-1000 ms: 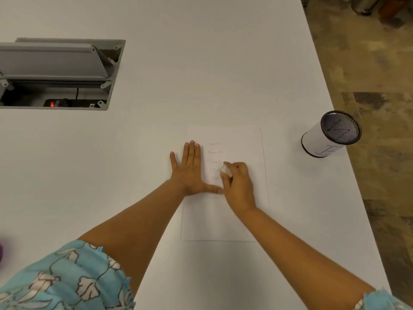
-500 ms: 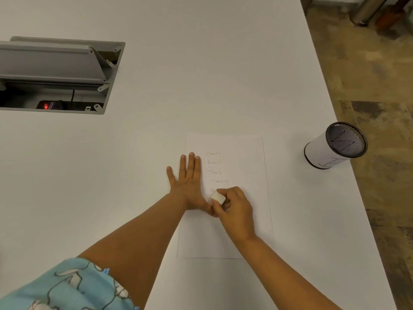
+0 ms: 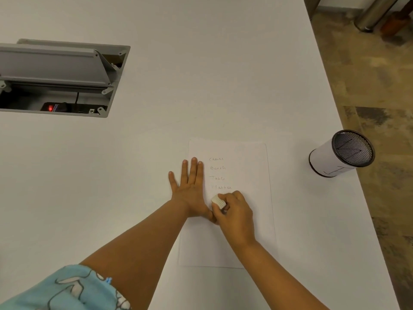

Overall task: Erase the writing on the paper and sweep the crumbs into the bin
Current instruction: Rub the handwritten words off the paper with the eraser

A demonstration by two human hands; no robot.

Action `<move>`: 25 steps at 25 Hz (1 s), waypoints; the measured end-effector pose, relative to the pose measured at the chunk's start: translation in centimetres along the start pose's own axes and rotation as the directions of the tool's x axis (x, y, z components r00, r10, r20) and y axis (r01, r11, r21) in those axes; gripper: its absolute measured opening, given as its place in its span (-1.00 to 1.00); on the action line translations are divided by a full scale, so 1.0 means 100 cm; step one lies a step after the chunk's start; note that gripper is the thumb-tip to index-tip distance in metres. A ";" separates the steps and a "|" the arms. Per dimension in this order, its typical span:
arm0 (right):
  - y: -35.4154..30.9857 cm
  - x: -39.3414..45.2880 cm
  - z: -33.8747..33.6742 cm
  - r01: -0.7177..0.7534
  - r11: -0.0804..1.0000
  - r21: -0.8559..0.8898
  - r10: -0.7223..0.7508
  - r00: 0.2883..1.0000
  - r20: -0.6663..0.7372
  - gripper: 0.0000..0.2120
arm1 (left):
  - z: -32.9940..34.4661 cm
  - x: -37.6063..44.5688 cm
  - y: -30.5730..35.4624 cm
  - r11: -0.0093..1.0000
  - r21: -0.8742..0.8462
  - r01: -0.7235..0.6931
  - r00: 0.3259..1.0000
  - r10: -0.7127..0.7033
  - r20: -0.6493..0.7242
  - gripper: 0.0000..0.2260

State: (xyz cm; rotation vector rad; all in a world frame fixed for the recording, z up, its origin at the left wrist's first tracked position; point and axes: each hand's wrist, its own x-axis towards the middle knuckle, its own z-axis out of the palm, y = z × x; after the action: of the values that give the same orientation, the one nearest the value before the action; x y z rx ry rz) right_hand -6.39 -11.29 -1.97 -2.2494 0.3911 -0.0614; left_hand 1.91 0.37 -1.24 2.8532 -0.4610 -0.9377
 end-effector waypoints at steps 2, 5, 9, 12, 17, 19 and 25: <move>0.000 -0.001 -0.002 0.016 1.000 -0.002 -0.016 1.000 0.016 -0.77 | 0.001 0.000 -0.001 1.000 0.002 -0.003 1.000 0.003 -0.008 0.36; -0.013 0.027 0.000 0.025 0.999 -0.048 -0.023 0.999 0.041 -0.76 | 0.001 -0.001 -0.001 1.000 0.024 -0.007 1.000 0.008 -0.007 0.36; -0.013 0.019 -0.002 -0.014 0.999 -0.043 0.016 0.999 0.034 -0.75 | 0.000 -0.001 -0.001 1.000 0.018 -0.007 1.000 0.007 -0.007 0.36; -0.003 -0.007 -0.006 -0.019 1.000 0.007 0.019 0.999 0.035 -0.75 | 0.000 -0.001 -0.001 1.000 0.005 -0.009 1.000 0.009 -0.012 0.37; -0.022 0.035 -0.001 -0.028 0.997 -0.071 0.031 0.999 0.037 -0.76 | -0.002 -0.002 0.000 0.999 0.045 0.003 1.000 -0.004 0.002 0.36; -0.020 0.029 -0.002 -0.057 0.996 -0.064 0.059 0.998 0.030 -0.75 | -0.003 -0.001 0.000 0.999 0.032 0.006 1.000 -0.007 0.012 0.37; -0.006 0.007 -0.006 -0.048 0.997 -0.054 0.049 0.999 0.012 -0.74 | -0.004 -0.001 0.001 1.000 0.025 0.014 1.000 -0.015 0.026 0.40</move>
State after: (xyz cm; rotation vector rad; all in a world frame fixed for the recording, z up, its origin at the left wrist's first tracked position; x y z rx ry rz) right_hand -5.69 -11.55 -1.14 -2.2914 0.4451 -0.0110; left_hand 2.08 0.24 -0.83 2.8731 -0.4579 -0.9803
